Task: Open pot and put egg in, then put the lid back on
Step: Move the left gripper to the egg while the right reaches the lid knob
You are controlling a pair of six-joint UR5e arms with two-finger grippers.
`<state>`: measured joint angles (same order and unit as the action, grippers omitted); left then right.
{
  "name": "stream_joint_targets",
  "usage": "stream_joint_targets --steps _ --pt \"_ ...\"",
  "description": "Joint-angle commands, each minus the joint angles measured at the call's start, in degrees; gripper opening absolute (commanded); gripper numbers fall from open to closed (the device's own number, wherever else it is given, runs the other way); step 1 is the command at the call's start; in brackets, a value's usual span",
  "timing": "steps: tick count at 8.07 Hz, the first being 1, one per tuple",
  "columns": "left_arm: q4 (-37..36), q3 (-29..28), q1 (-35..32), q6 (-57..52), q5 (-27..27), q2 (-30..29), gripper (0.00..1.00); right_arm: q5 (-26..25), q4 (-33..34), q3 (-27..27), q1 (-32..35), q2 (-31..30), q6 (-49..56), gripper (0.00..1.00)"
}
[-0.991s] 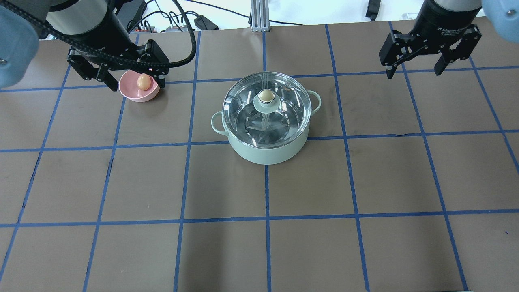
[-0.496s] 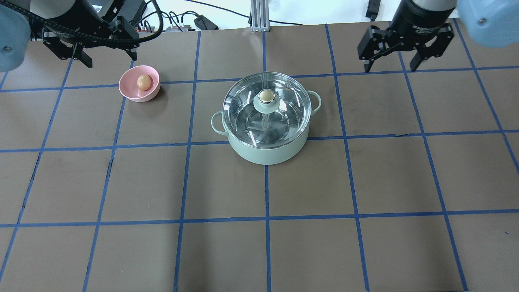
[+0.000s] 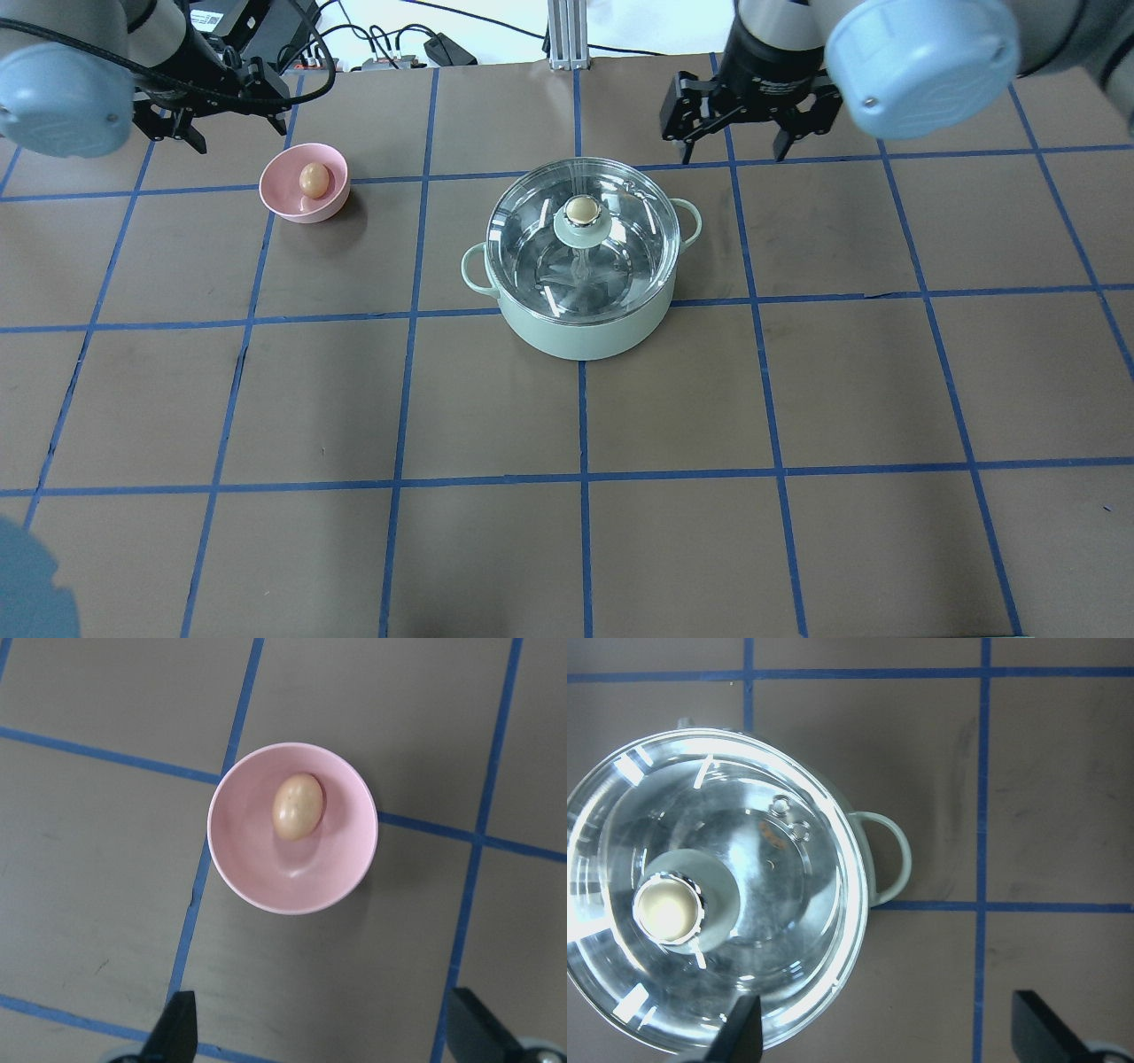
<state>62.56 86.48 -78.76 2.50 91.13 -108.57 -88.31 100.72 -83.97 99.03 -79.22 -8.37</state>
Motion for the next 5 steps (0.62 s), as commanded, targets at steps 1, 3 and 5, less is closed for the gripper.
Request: stream_joint_targets --steps 1,3,5 --pt "-16.63 -0.08 0.36 -3.53 0.01 -11.71 1.0 0.24 5.17 2.84 6.24 7.13 -7.79 1.0" --pt "-24.03 -0.09 0.36 -4.61 0.01 -16.74 1.0 1.64 9.21 2.85 8.1 10.82 -11.31 1.0" --pt "-25.82 0.09 0.44 -6.01 0.1 -19.04 1.0 2.96 9.41 2.85 8.54 12.77 -12.46 1.0"
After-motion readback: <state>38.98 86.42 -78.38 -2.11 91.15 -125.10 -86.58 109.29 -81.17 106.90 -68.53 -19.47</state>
